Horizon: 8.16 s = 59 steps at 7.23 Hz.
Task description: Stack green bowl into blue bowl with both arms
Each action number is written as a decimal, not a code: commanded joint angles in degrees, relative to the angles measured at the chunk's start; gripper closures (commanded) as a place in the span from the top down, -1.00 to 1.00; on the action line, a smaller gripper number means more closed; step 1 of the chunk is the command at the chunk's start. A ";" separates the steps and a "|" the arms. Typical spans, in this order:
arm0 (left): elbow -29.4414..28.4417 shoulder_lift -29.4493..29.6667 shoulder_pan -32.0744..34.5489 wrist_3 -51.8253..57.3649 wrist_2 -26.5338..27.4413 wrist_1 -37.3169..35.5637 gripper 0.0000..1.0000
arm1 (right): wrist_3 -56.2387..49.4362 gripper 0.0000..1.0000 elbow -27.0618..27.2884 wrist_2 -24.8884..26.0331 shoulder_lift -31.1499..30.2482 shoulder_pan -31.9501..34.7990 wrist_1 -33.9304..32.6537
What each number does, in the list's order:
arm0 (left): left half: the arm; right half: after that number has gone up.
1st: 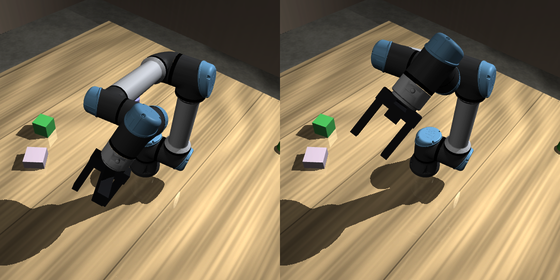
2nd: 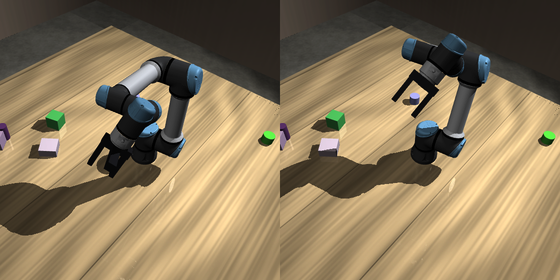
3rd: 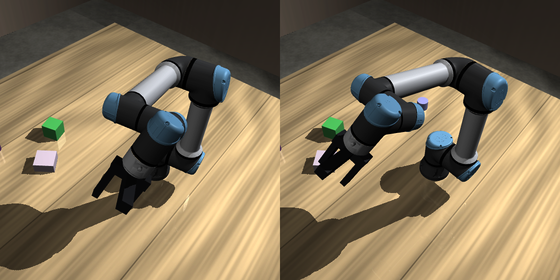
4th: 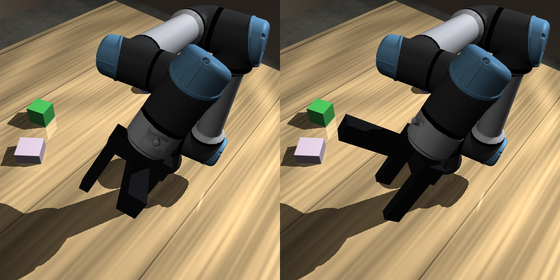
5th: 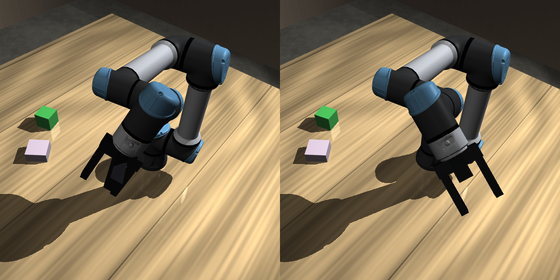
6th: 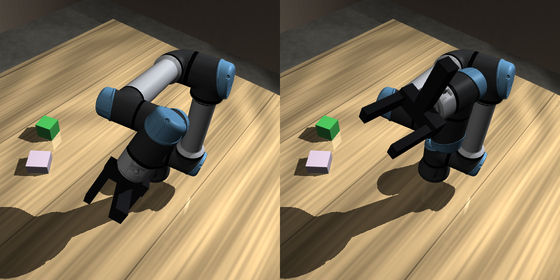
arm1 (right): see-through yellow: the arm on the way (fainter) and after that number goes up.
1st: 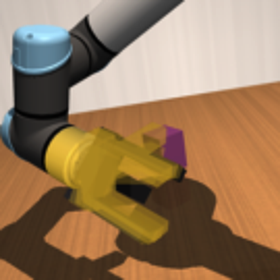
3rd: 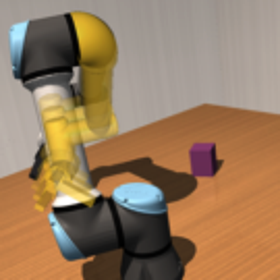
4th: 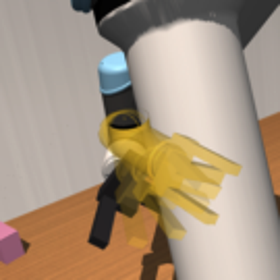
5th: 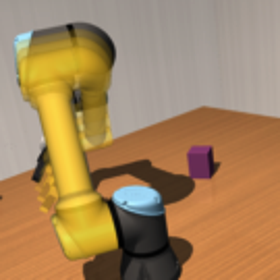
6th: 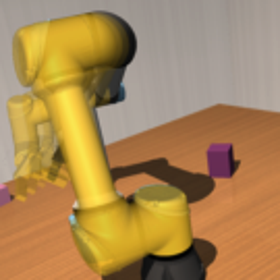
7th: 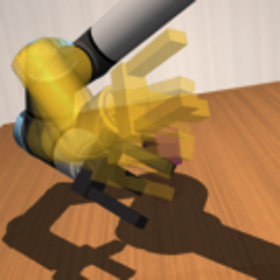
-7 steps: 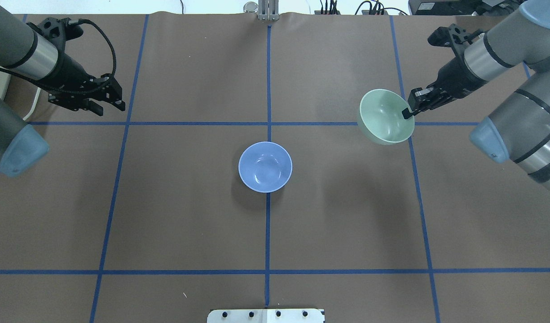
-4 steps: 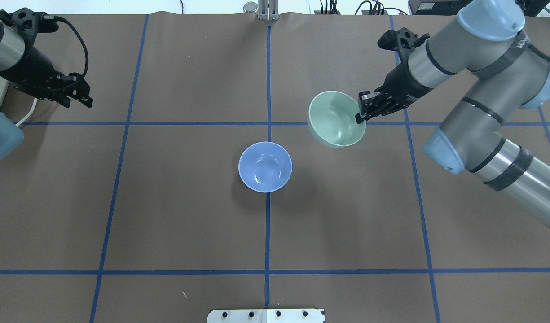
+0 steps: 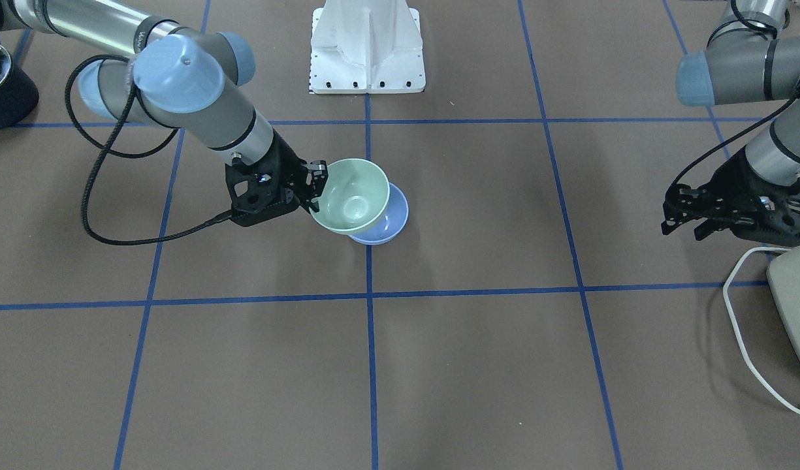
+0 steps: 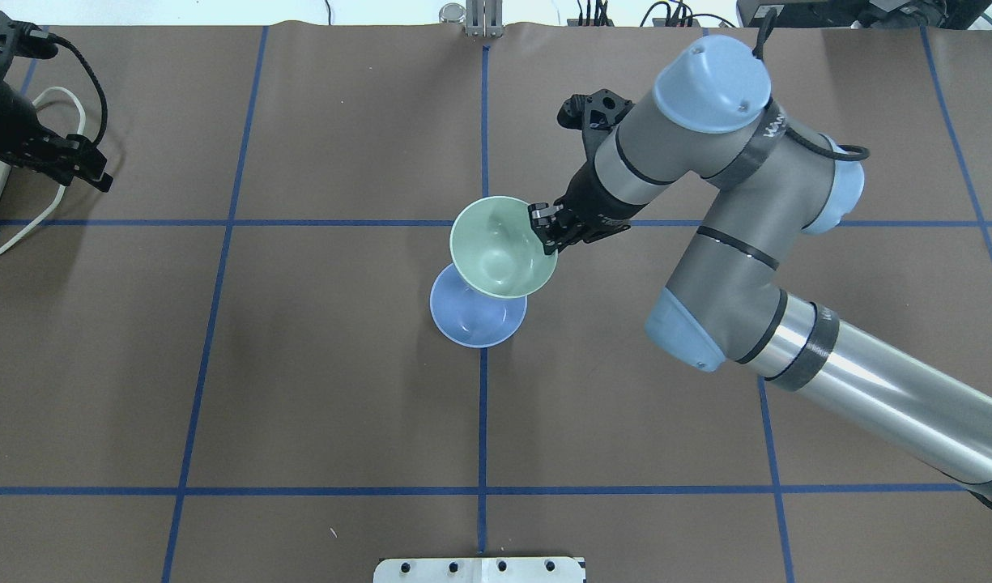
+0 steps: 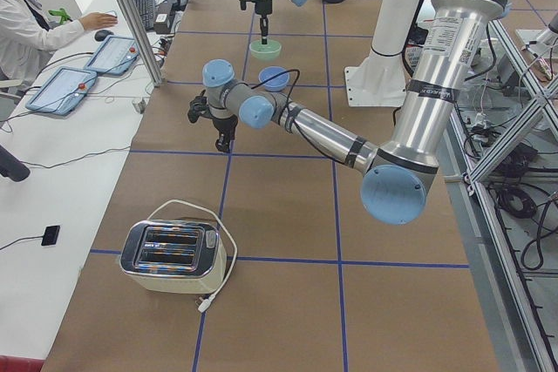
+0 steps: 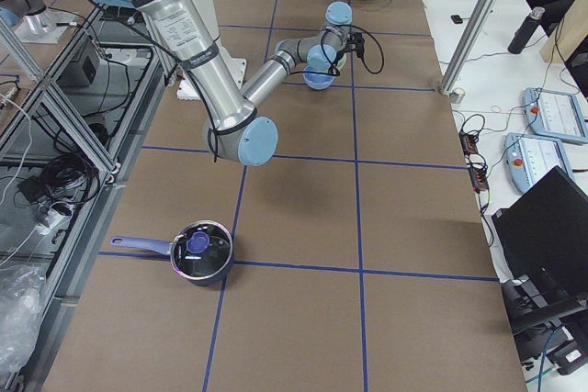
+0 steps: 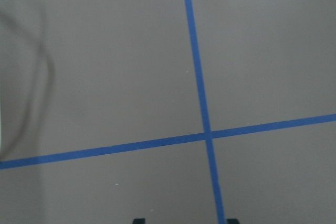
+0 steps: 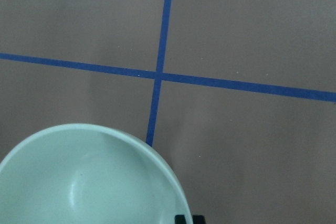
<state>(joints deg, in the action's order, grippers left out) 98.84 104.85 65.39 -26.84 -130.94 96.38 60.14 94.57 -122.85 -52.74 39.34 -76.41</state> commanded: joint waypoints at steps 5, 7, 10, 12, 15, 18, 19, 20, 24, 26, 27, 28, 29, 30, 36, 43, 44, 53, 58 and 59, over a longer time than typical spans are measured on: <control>-0.49 -0.26 0.09 0.65 0.33 0.04 0.21 | -0.90 -0.76 -3.07 6.48 2.46 -5.06 -3.30; -0.75 -0.26 0.00 0.65 0.33 0.13 0.21 | -0.99 -0.76 -3.51 6.83 2.38 -5.06 -3.30; -0.93 -0.26 -0.08 0.65 0.33 0.13 0.22 | -0.99 -0.76 -3.87 7.71 2.55 -5.33 -3.30; -1.02 -0.26 -0.17 0.65 0.33 0.21 0.23 | -0.81 -0.76 -3.87 8.14 2.55 -5.68 -3.39; -1.28 -0.26 -0.26 0.65 0.33 0.57 0.24 | -0.64 -0.76 -4.66 9.20 3.08 -6.03 -3.30; -1.37 -0.26 -0.26 0.56 0.33 0.57 0.26 | -0.55 -0.75 -4.66 9.20 3.25 -6.03 -3.30; -1.37 -0.26 -0.26 0.56 0.33 0.65 0.27 | -0.72 -0.74 -4.66 9.20 3.25 -6.03 -3.30; -1.37 -0.26 -0.26 0.47 0.33 0.57 0.29 | -0.99 -0.69 -4.66 9.20 3.17 -6.03 -3.22; -1.37 -0.34 -0.17 0.56 0.33 0.66 0.29 | -1.52 -0.67 -4.48 9.03 2.82 -6.03 -3.21; -1.37 -0.34 -0.17 0.56 0.33 0.66 0.29 | -3.61 0.24 -4.48 9.29 2.55 -6.03 -2.95; -1.46 -0.34 -0.17 0.56 0.33 0.66 0.29 | -6.50 0.80 -4.48 9.38 2.46 -6.03 -2.86; -1.81 -0.34 -0.17 0.65 0.33 0.74 0.29 | -6.61 1.00 -4.48 9.38 2.38 -6.03 -2.86; -1.90 -0.26 -0.17 0.65 0.33 0.74 0.29 | -6.61 1.00 -4.48 9.38 2.38 -6.03 -2.86; -1.90 -0.26 -0.26 0.65 0.33 0.74 0.29 | -6.61 1.00 -4.48 9.38 2.29 -6.03 -2.78; -2.25 -0.26 -0.26 0.73 0.33 0.92 0.41 | -6.61 1.00 -0.46 9.20 0.02 -4.46 2.37; -2.78 -0.08 3.24 0.91 0.59 0.57 0.96 | -8.44 1.00 8.76 2.47 -16.69 12.73 2.24; -3.04 -0.08 3.86 4.13 0.33 -0.04 0.97 | -14.99 1.00 13.31 2.17 -18.61 15.30 -7.95; -13.93 -6.41 23.20 35.97 -7.40 -10.77 0.99 | -40.27 1.00 18.28 -3.68 -39.52 32.79 -22.11; -15.00 -7.55 23.29 35.54 -7.75 -10.16 0.99 | -55.39 1.00 11.86 -8.90 -45.60 45.98 -21.76; -15.08 -7.55 23.21 35.36 -7.67 -10.16 0.99 | -55.39 1.00 11.78 -8.90 -45.79 46.17 -21.85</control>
<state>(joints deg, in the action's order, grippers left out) 83.81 97.37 88.67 8.70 -138.62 86.19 5.01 106.70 -131.51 -97.94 84.53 -98.23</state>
